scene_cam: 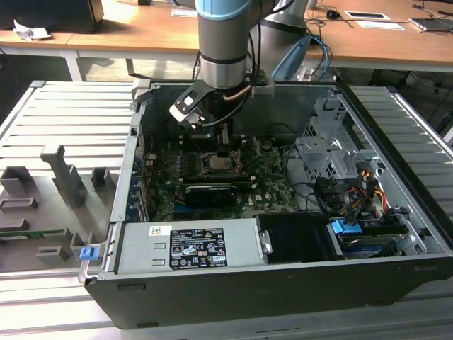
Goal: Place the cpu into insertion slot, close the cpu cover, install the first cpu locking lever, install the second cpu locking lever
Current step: 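Close the cpu cover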
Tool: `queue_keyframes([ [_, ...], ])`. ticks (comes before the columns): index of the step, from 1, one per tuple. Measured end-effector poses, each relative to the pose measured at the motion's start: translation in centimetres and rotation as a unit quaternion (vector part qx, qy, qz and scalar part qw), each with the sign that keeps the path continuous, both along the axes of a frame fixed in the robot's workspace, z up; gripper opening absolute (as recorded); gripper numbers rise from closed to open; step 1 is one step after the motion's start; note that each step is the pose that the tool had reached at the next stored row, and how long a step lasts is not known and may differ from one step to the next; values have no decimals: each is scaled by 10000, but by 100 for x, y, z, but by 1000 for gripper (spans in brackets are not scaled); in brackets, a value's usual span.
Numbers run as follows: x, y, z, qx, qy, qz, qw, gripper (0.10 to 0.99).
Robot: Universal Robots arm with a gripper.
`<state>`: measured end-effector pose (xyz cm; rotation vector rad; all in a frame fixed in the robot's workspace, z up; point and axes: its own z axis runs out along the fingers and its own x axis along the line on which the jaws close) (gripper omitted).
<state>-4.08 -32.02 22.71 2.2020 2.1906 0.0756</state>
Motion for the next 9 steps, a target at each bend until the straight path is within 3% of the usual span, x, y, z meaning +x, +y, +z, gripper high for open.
queue_keyframes([
  [9, 25, 0, 1, -3, 2, -13, 10000, 106],
])
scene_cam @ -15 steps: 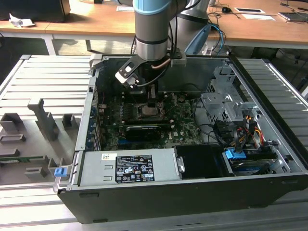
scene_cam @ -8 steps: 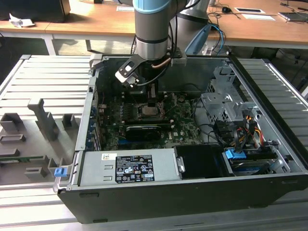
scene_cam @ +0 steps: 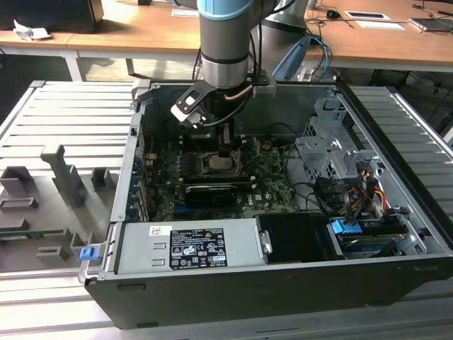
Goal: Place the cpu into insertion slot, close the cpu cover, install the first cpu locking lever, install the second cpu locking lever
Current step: 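Close the cpu cover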
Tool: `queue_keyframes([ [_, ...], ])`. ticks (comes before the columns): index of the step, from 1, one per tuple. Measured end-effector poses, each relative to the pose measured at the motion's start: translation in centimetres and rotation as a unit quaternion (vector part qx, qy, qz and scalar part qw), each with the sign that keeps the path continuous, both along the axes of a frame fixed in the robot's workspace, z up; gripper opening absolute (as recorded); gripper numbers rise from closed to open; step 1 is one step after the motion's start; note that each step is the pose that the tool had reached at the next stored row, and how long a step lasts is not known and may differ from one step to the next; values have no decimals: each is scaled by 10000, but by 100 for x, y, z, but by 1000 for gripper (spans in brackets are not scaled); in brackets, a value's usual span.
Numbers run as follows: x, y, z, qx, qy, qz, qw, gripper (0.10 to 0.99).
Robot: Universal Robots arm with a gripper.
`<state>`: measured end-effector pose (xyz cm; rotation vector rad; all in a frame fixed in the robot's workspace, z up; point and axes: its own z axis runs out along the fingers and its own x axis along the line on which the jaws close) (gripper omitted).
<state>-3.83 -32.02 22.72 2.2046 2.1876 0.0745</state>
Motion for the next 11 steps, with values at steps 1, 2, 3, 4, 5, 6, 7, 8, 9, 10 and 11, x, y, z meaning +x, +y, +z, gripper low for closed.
queue_keyframes([
  [1, 12, 0, 0, 0, 0, -4, 10000, 106],
  [2, 15, 0, 0, 0, 0, -8, 10000, 106],
  [3, 15, 0, 14, -1, 1, -9, 10000, 106],
  [4, 15, 1, 46, 0, 0, -10, 10000, 106],
  [5, 16, 1, 97, 0, 0, -12, 10000, 106],
  [6, 16, 1, 136, 0, 0, -14, 10000, 106],
  [7, 16, 1, 174, 0, -1, -14, 10000, 106],
  [8, 16, 1, 196, 0, -2, -14, 10000, 106],
  [9, 16, 1, 202, 1, -2, -14, 10000, 106],
  [10, 22, 1, 201, 1, -2, -14, 10000, 106],
  [11, 30, 1, 202, 0, -1, -14, 10000, 106],
])
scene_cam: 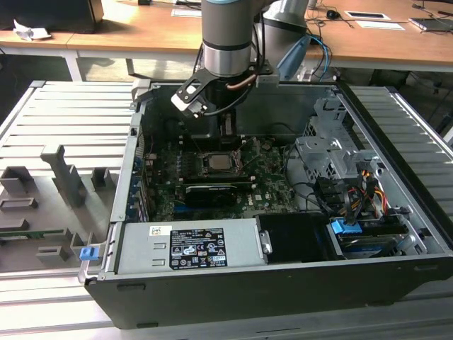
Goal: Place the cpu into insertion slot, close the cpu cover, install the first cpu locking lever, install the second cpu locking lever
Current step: 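Close the cpu cover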
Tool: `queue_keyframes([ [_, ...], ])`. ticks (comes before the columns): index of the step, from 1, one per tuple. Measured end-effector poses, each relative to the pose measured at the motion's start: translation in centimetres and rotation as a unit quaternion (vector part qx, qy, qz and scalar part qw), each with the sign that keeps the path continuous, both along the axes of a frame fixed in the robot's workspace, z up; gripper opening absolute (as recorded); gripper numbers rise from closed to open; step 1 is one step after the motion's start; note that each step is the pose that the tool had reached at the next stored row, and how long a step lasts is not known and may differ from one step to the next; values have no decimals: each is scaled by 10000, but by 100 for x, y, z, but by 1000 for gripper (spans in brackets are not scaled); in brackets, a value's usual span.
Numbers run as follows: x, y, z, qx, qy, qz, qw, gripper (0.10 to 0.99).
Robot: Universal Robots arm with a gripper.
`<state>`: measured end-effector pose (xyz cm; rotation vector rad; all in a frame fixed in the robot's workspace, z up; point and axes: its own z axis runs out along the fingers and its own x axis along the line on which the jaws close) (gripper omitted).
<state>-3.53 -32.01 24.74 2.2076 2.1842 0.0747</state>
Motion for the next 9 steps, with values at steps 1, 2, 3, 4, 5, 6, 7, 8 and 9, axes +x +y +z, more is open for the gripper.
queue_keyframes([
  [1, 13, -1, 0, 1, 0, 0, 10000, 106],
  [2, 29, -2, 0, 0, 0, 0, 10000, 106],
  [3, 45, -2, -1, 0, 0, 0, 10000, 106],
  [4, 63, -2, -1, 0, 0, 0, 10000, 106],
  [5, 79, -2, -1, 0, 0, 0, 10000, 106],
  [6, 92, -2, -1, 0, -1, 0, 10000, 106],
  [7, 123, -2, -1, 0, 0, 0, 10000, 106],
  [8, 146, -2, -1, 0, 0, 0, 10000, 106],
  [9, 151, -2, -1, -1, 0, 0, 10000, 106],
])
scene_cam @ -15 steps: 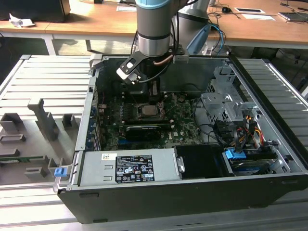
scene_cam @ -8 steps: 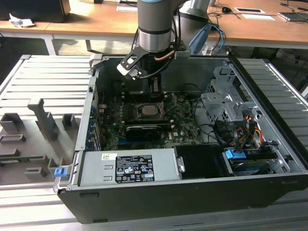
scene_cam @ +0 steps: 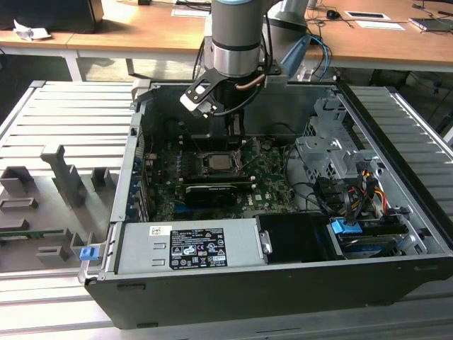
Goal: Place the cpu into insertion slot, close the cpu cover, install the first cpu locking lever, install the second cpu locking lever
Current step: 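Close the cpu cover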
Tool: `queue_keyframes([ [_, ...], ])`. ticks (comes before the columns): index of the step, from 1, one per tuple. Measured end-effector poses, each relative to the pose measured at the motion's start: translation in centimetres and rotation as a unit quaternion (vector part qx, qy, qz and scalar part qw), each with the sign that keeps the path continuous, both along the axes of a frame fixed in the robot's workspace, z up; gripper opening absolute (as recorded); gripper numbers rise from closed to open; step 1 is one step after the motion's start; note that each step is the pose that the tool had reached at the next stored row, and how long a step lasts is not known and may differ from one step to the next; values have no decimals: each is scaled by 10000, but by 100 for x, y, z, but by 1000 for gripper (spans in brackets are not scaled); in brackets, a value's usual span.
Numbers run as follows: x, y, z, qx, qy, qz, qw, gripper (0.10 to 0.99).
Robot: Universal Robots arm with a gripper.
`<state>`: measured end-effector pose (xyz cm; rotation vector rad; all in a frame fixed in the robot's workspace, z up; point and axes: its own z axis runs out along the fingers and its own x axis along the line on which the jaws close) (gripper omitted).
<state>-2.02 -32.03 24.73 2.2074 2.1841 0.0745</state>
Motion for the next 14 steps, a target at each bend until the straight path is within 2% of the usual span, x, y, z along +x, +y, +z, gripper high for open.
queue_keyframes([
  [8, 1, 0, 84, 0, 0, 0, 10000, 106],
  [14, 20, 0, 94, 0, 0, 0, 10000, 106],
])
